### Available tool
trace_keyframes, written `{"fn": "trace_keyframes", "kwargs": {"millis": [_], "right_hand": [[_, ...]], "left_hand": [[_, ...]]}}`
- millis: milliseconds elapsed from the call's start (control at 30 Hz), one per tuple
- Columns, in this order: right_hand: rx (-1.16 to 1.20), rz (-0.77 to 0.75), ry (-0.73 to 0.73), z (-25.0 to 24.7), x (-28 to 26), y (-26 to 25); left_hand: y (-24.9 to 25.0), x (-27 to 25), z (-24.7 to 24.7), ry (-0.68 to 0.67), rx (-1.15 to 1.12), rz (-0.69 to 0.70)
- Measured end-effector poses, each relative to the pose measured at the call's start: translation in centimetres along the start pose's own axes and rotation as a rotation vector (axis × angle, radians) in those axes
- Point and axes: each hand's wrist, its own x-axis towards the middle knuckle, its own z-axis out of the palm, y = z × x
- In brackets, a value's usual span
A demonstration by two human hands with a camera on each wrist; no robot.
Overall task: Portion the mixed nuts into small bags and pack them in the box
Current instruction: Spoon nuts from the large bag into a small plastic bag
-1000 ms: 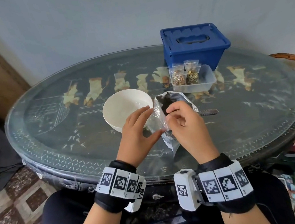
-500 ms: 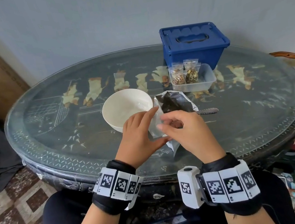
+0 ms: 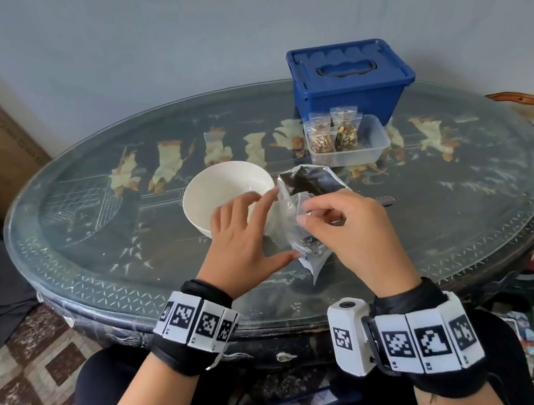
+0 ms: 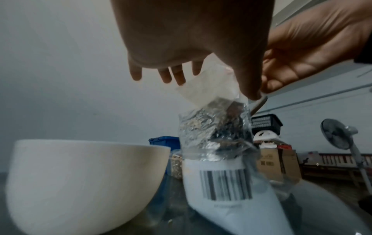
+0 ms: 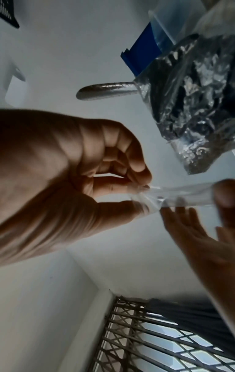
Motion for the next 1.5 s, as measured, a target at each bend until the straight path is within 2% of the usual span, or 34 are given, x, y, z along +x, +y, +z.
{"fn": "trace_keyframes", "kwargs": {"millis": [167, 400, 500, 600, 767, 900, 1033, 1200, 1267, 1400, 1467, 1500], "right_hand": [[-0.042, -0.008, -0.024, 0.8, -0.2, -0.3], [-0.036, 0.013, -0.032, 1.3, -0.4, -0.6], [-0.031, 0.016, -0.037, 1.4, -0.4, -0.6], [-0.025, 0.021, -0.037, 1.2, -0.4, -0.7], [0.028, 0.045, -0.144, 0.4, -0.3, -0.8], [-0.004, 0.012, -0.122, 0.1, -0.2, -0.4], [-0.027, -0.003, -0.100, 0.2, -0.1, -0.3], [-0.089, -0.028, -0.095, -0.1, 0.2, -0.5], [-0.127, -0.059, -0.040, -0.7, 0.5, -0.6], [-0.321, -0.164, 0.132, -2.9, 1.6, -0.1], [-0.451, -0.165, 0.127, -4.2, 2.1, 0.5], [-0.518, -0.115, 0.085, -4.8, 2.3, 0.9]], "left_hand": [[1.3, 1.1, -0.3, 0.069, -0.093, 0.059], [1.5, 0.7, -0.2, 0.150, -0.133, 0.006], [1.6, 0.6, -0.2, 0.142, -0.143, -0.015], [1.8, 0.7, -0.4, 0.131, -0.266, -0.064], [2.0, 0.9, -0.5, 0.092, -0.478, -0.205], [1.9, 1.0, -0.9, 0.033, -0.532, -0.175], [1.8, 1.3, -1.0, 0.010, -0.470, -0.140], [1.5, 1.6, -0.9, 0.050, -0.422, -0.117], [1.2, 1.7, -0.8, 0.050, -0.431, -0.135], [1.1, 1.9, -0.7, 0.036, -0.442, -0.194], [1.2, 1.8, -0.6, 0.037, -0.447, -0.243], [1.3, 1.8, -0.5, 0.036, -0.454, -0.267]]}}
